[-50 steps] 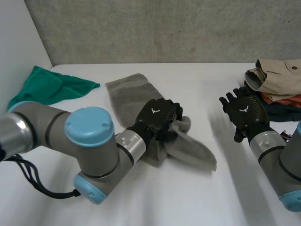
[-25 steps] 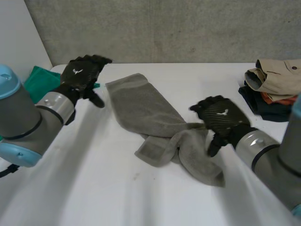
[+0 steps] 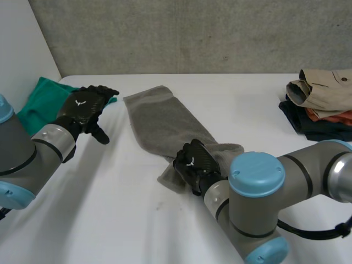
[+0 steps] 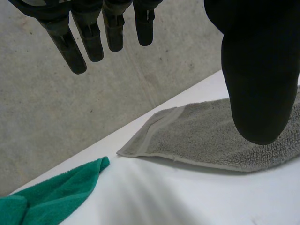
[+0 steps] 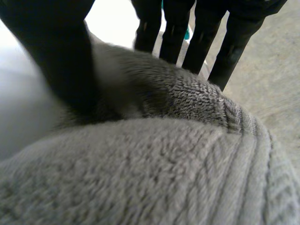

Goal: Fold the laundry.

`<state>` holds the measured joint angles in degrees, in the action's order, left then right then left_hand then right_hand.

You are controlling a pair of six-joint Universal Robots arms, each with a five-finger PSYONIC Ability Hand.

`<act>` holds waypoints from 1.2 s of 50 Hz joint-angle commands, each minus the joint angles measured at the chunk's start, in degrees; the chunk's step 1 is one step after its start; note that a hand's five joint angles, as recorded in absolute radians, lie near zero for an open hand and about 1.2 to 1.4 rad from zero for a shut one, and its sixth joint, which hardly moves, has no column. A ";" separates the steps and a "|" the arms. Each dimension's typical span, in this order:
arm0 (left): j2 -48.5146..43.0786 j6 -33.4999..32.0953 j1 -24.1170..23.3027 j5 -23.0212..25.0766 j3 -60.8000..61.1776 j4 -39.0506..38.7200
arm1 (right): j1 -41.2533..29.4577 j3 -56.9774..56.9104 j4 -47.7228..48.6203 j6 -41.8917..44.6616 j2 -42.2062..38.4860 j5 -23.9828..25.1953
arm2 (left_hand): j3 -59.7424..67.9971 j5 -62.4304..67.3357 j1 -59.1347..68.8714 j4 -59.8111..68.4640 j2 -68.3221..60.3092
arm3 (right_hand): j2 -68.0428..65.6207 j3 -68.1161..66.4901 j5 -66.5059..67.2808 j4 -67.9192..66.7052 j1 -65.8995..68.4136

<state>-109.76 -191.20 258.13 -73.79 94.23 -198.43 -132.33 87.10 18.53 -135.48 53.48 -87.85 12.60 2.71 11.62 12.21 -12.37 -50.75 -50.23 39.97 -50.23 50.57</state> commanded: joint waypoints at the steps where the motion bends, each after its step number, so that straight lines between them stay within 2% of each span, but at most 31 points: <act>1: 1.04 1.44 -0.08 -0.04 -0.01 -0.02 | -0.12 -2.55 2.21 -0.22 0.83 0.31 | 0.14 0.03 1.12 0.52 -0.37 | -29.25 -29.77 30.03 -29.77 29.43; 6: 0.78 1.97 -0.52 0.14 -0.19 -0.81 | -0.29 -4.66 2.21 -5.21 9.08 -0.04 | -0.70 -0.81 0.28 -0.32 0.47 | -29.25 -29.77 30.03 -29.77 29.43; 10: -0.62 1.79 -0.52 0.14 -1.50 -1.43 | -0.12 -7.82 0.98 -14.44 18.66 -0.21 | -1.37 -1.49 -0.39 -0.99 1.15 | -29.25 -29.77 30.03 -29.77 29.43; 15: -7.21 1.09 -0.87 0.14 -3.96 -2.13 | 0.41 -12.64 -4.45 -23.23 28.32 0.14 | -1.54 -1.65 -0.56 -1.16 1.31 | -29.25 -29.77 30.03 -29.77 29.43; 20: -14.94 1.53 -1.75 -0.21 -9.49 -2.04 | -0.29 -15.38 -8.51 -27.29 32.38 0.31 | -1.71 -1.82 -0.73 -1.33 1.48 | -29.25 -29.77 30.03 -29.77 29.43; 28: -23.47 2.50 -6.14 -0.74 -18.64 -2.04 | -0.38 -16.09 -9.66 -30.10 35.37 -0.21 | 1.64 1.53 2.62 2.02 -1.87 | -29.25 -29.77 30.03 -29.77 29.43; 29: -24.00 2.58 -6.32 -1.00 -19.25 -2.13 | -0.38 -16.00 -9.83 -30.45 35.98 -0.21 | 5.48 5.37 6.46 5.87 -5.71 | -29.25 -29.77 30.03 -29.77 29.43; 30: -24.70 2.93 -6.41 -1.52 -20.22 -2.31 | -0.21 -15.65 -10.27 -30.80 37.56 -0.21 | 27.00 26.89 27.98 27.39 -27.23 | -29.25 -29.77 30.03 -29.77 29.43; 32: -25.23 3.37 -6.32 -3.19 -21.10 -3.01 | 0.23 -15.12 -11.15 -31.07 39.15 -0.21 | 57.53 57.41 58.50 57.91 -57.75 | -29.25 -29.77 30.03 -29.77 29.43; 33: -25.15 3.55 -6.41 -4.24 -21.37 -3.53 | 0.23 -14.69 -11.93 -31.68 39.76 -0.21 | 67.16 67.05 68.14 67.54 -67.39 | -29.25 -29.77 30.03 -29.77 29.43; 34: -24.80 3.81 -6.41 -6.60 -21.46 -5.19 | 0.32 -14.42 -12.38 -31.95 39.86 -0.21 | 67.40 67.29 68.38 67.78 -67.63 | -29.25 -29.77 30.03 -29.77 29.43; 38: -24.45 3.99 -6.14 -9.00 -20.76 -8.89 | 0.50 -12.40 -12.82 -33.09 40.38 -0.13 | 67.40 67.29 68.38 67.79 -67.63 | -29.25 -29.77 30.03 -29.77 29.43; 42: -23.92 4.69 -6.40 -6.20 -19.00 -8.99 | 0.67 -12.40 -13.26 -32.83 40.56 -0.04 | 64.26 64.15 65.24 64.64 -64.49 | -29.25 -29.77 30.03 -29.77 29.43; 44: -23.22 4.96 -6.76 -4.44 -17.77 -8.64 | 0.76 -12.49 -13.17 -32.74 40.56 0.40 | 38.13 38.02 39.11 38.52 -38.36 | -29.25 -29.77 30.03 -29.77 29.43; 45: -22.08 4.96 -7.02 -3.21 -15.94 -7.94 | 0.76 -12.57 -13.17 -32.74 40.56 0.57 | 19.17 19.06 20.15 19.56 -19.40 | -29.25 -29.77 30.03 -29.77 29.43; 52: -15.75 4.96 -7.55 -1.97 -8.55 -3.98 | 0.85 -14.77 -13.44 -32.74 40.47 0.75 | 14.95 14.84 15.93 15.33 -15.18 | -29.25 -29.77 30.03 -29.77 29.43; 60: -16.27 5.13 -7.11 -1.88 -8.79 -4.42 | 0.15 -18.02 -14.05 -32.83 40.56 0.93 | 13.60 13.48 14.58 13.98 -13.83 | -29.25 -29.77 30.03 -29.77 29.43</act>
<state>-125.32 -186.28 250.74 -75.46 86.40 -202.48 -131.85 71.38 4.97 -168.23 93.97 -86.90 25.68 14.61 26.71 25.04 -25.61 -67.42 -68.25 56.46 -68.53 64.71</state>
